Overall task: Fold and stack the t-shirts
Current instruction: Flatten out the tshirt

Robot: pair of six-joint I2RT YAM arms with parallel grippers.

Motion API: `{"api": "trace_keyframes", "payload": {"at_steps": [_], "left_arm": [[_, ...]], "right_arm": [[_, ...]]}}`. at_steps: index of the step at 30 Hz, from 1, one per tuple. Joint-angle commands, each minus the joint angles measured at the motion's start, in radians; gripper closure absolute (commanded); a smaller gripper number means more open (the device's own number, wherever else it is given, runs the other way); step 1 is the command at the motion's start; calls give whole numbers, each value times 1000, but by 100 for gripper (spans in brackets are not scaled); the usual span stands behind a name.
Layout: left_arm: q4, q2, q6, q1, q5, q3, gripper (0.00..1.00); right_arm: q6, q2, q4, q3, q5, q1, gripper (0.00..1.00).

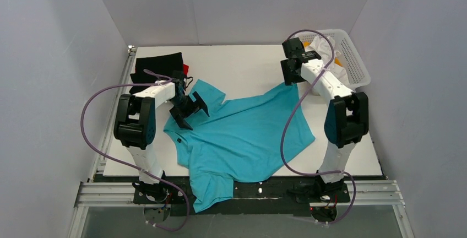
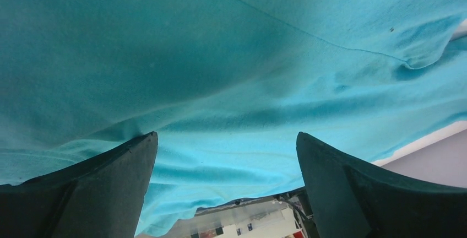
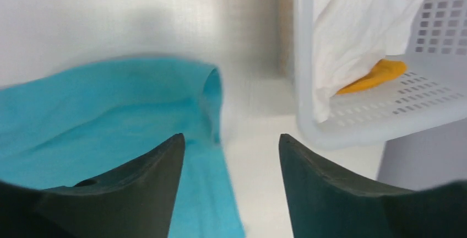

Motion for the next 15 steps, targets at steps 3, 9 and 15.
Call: {"api": "trace_keyframes", "payload": {"at_steps": [3, 9, 15], "left_arm": [[-125, -120, 19, -2, -106, -81, 0], [-144, -284, 9, -70, -146, -235, 0], [-102, -213, 11, -87, -146, -263, 1]], "right_arm": [[166, -229, 62, -192, -252, 86, 21], [335, -321, 190, -466, -488, 96, 17], [369, -229, 202, -486, -504, 97, 18]]}}
